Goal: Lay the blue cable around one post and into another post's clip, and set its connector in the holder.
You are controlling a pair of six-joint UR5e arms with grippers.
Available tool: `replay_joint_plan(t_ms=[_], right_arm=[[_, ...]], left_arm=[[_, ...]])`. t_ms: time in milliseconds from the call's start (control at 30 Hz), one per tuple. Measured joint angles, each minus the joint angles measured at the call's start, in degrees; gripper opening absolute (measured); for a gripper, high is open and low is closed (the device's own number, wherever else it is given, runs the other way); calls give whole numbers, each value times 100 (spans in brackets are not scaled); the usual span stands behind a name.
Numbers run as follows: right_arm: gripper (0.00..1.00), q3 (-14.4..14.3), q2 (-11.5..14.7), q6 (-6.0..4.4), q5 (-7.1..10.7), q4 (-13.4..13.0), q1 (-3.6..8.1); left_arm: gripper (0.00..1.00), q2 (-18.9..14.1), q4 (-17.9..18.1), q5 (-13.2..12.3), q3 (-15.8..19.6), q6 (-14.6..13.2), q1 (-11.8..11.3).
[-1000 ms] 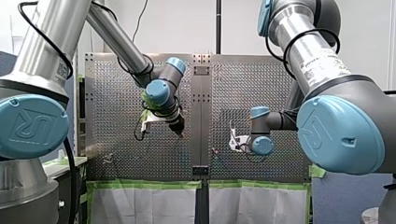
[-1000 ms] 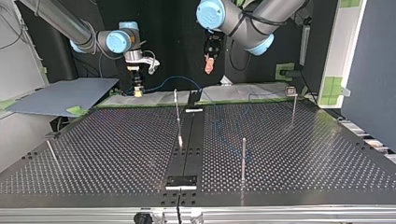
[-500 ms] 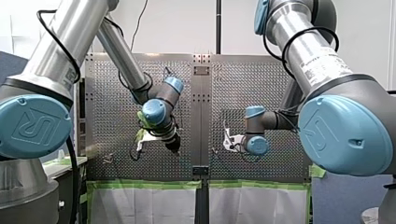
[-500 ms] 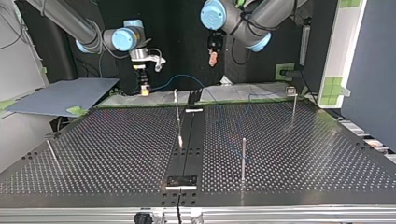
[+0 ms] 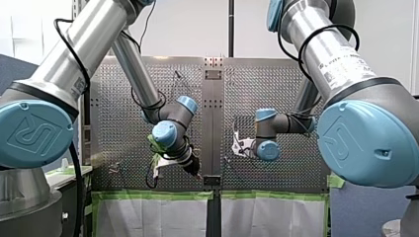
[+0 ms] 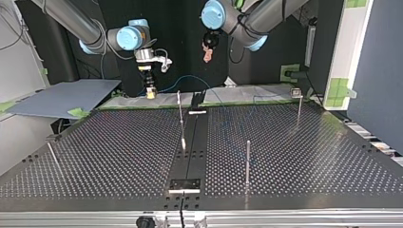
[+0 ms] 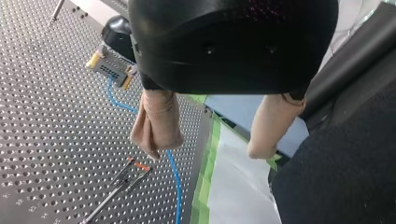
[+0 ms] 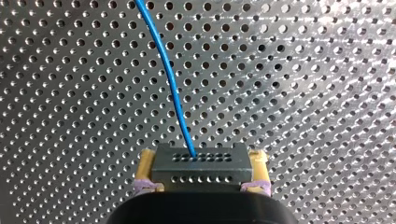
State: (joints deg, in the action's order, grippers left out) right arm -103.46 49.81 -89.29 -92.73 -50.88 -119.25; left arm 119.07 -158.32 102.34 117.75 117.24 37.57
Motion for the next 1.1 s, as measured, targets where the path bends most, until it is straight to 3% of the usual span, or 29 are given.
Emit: replay_joint_plan(t_ms=[433,733,1100], right_arm=[[0,1,5,-11,-5,-35,-131],[0,3,5,-39,-1,-116,-153],[0,4,4,-51,0,-103,-195]], left_arm=[[100,59,622,-28,-1,621,135],[100,74,1066,-13,-48,1026,126],[100,531,1622,-108,-512,1488,162]])
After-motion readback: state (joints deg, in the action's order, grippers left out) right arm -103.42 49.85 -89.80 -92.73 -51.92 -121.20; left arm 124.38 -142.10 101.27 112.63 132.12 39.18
